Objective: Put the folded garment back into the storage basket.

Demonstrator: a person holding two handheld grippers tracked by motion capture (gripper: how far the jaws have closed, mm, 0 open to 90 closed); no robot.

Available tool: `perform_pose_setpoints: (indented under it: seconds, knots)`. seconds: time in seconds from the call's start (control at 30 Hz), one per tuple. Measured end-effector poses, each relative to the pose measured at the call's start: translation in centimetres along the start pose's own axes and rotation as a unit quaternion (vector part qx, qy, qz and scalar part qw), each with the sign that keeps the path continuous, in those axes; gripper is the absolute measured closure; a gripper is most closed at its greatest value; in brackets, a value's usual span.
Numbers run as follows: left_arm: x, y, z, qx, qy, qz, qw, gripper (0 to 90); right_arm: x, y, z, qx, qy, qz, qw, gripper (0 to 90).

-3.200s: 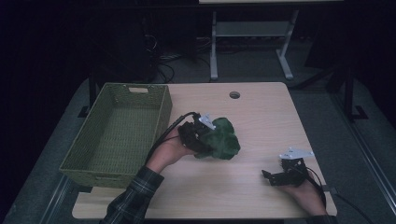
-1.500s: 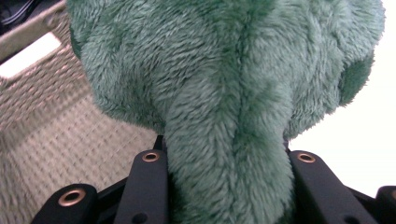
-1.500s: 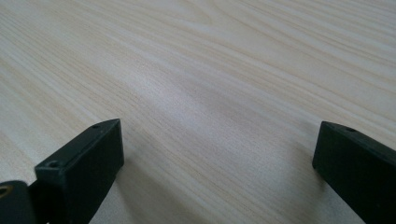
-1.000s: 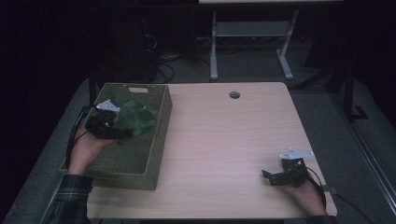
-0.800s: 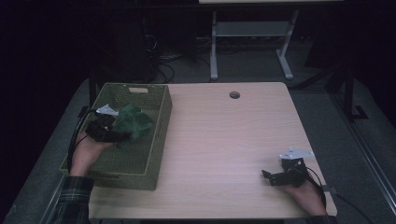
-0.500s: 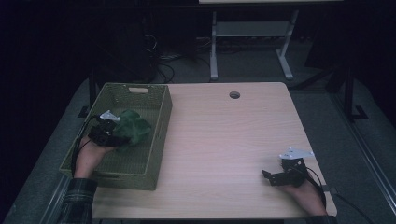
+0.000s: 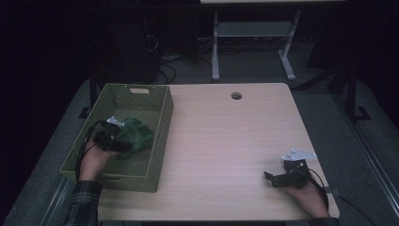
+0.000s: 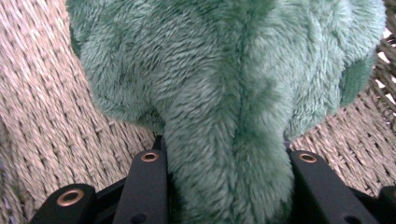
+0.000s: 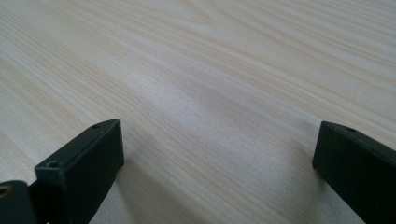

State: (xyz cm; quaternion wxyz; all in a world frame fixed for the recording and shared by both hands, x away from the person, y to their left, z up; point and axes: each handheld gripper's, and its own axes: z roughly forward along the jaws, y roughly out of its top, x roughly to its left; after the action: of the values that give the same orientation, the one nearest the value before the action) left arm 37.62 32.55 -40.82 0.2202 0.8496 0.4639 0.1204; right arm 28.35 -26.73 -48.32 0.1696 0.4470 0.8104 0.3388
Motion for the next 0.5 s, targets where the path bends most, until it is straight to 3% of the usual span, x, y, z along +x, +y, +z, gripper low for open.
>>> perform_pose_setpoints:
  seconds: [0.23, 0.5]
  knots:
    - [0.17, -0.10, 0.70, 0.030, -0.005, -0.006, 0.9995, 56.9, 0.00, 0.00, 0.00, 0.000, 0.000, 0.000, 1.0000, 1.7]
    - [0.22, 0.00, 1.02, 0.036, -0.003, -0.005, 0.9993, 36.5, 0.00, 0.00, 0.00, 0.000, 0.000, 0.000, 1.0000, 1.7]
